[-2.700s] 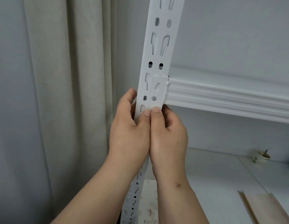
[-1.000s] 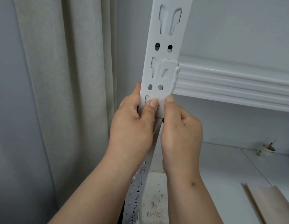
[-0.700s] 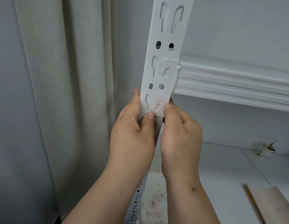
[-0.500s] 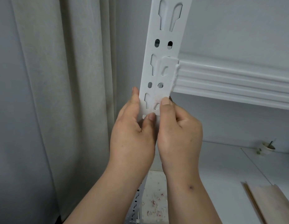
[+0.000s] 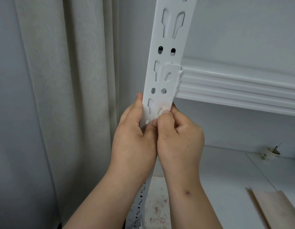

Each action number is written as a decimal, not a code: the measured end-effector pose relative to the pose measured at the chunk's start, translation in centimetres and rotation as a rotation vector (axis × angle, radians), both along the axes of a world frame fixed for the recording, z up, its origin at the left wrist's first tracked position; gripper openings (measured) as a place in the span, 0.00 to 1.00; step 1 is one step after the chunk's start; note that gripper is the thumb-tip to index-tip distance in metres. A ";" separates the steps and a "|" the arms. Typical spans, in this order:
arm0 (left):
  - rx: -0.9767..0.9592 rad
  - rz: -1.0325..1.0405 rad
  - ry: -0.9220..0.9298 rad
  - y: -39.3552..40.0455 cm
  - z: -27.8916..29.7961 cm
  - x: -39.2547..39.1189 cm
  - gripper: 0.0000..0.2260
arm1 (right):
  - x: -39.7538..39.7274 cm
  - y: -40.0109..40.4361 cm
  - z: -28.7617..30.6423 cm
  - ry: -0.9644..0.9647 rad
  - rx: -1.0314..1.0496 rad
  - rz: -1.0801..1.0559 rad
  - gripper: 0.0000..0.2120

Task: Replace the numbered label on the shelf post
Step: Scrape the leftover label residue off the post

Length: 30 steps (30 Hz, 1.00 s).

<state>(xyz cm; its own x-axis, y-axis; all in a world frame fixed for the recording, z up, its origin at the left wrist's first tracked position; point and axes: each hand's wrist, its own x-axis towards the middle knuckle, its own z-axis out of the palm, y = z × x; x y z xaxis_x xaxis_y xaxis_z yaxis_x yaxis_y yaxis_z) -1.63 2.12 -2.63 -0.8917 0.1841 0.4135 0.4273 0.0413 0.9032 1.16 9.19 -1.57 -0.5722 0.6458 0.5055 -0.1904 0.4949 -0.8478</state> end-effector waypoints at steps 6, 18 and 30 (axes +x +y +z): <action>0.003 0.006 0.006 0.0 0.1 0.1 0.24 | -0.1 -0.3 0.7 0.004 -0.037 -0.011 0.14; 0.024 -0.020 -0.019 -0.4 0.1 -0.5 0.19 | -0.2 -0.3 0.5 0.018 -0.035 -0.026 0.14; -0.002 -0.009 0.012 -0.5 0.3 -0.4 0.18 | 0.0 0.1 0.7 -0.002 0.010 -0.025 0.20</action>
<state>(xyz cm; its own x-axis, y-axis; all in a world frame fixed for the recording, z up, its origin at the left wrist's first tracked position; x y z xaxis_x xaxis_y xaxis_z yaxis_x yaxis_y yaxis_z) -1.99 1.60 -2.38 -0.8852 0.1930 0.4234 0.4381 0.0392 0.8981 1.15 9.26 -0.87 -0.5569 0.6551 0.5106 -0.1761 0.5077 -0.8434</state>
